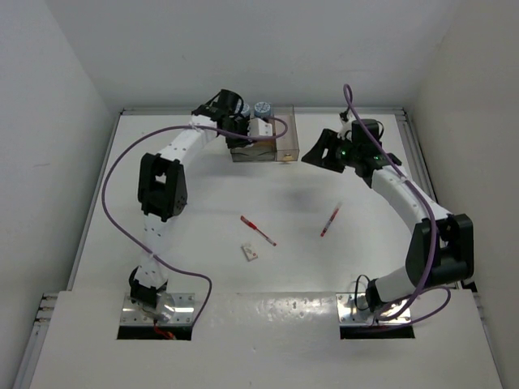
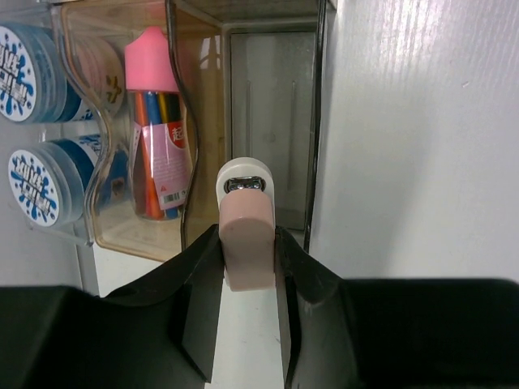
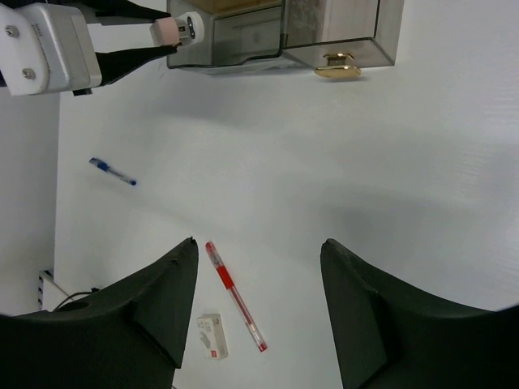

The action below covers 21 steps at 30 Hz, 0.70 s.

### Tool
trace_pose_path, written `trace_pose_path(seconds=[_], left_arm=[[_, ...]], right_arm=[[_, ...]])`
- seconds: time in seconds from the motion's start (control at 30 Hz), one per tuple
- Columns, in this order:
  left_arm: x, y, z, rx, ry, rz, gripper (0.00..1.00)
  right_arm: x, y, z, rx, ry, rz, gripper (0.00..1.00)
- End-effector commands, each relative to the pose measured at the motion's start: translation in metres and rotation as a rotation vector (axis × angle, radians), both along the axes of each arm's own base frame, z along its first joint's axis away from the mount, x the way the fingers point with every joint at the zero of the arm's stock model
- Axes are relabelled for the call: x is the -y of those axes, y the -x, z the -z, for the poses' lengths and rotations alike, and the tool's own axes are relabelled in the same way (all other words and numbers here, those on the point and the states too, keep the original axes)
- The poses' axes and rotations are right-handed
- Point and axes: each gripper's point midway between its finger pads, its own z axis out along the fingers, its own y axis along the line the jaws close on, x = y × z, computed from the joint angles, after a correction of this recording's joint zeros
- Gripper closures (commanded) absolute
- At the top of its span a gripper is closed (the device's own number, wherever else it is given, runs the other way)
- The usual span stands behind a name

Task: Sort the stationery into containers
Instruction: Place the stationery in the storage box.

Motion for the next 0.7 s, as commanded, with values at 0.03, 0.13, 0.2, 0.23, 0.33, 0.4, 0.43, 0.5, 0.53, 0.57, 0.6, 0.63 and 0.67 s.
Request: trace_pose_path(seconds=[0.03,0.13,0.2,0.23,0.33,0.4,0.43,0.5,0.53,0.57,0.6,0.63,0.67], left_arm=[[0.006,-0.011,-0.004,0.052,0.007,0.078,0.79],[0.004,-0.011,0.006,0.04,-0.007,0.083,0.78],[0.005,-0.01,0.011,0.036,-0.013,0.09,0.77],[0.004,-0.011,0.011,0.035,-0.014,0.087,0.76],[0.003,-0.013,0.015,0.033,-0.016,0.073,0.67],[0.004,-0.016,0.014,0.044,-0.011,0.066,0.52],[0.003,-0.02,0.012,0.054,-0.002,0.052,0.42],[0.003,-0.024,0.009,0.069,0.002,0.041,0.36],[0.004,-0.027,0.006,0.083,0.005,0.034,0.32],[0.003,-0.029,0.004,0.091,0.008,0.032,0.31],[0.004,-0.031,-0.001,0.105,0.011,0.028,0.3],[0.004,-0.035,-0.008,0.124,0.02,0.021,0.29],[0.005,-0.037,-0.02,0.144,0.036,0.015,0.28]], right_arm=[[-0.004,-0.005,-0.006,0.017,-0.017,-0.013,0.39],[-0.004,-0.005,-0.004,0.01,-0.02,-0.011,0.39],[-0.004,-0.006,-0.002,0.004,-0.02,-0.013,0.39],[-0.004,-0.006,-0.003,0.003,-0.02,-0.011,0.39],[-0.005,-0.006,-0.002,0.0,-0.021,-0.012,0.39],[-0.005,-0.007,-0.001,-0.003,-0.02,-0.014,0.39],[-0.005,-0.007,0.001,-0.008,-0.021,-0.014,0.39],[-0.007,-0.007,0.0,-0.009,-0.022,-0.021,0.39],[-0.007,-0.008,-0.001,-0.009,-0.022,-0.022,0.39],[-0.008,-0.008,-0.001,-0.013,-0.021,-0.024,0.39],[-0.008,-0.009,-0.002,-0.009,-0.02,-0.025,0.39],[-0.01,-0.008,-0.002,-0.008,-0.017,-0.032,0.39],[-0.01,-0.008,-0.004,0.002,-0.019,-0.037,0.39]])
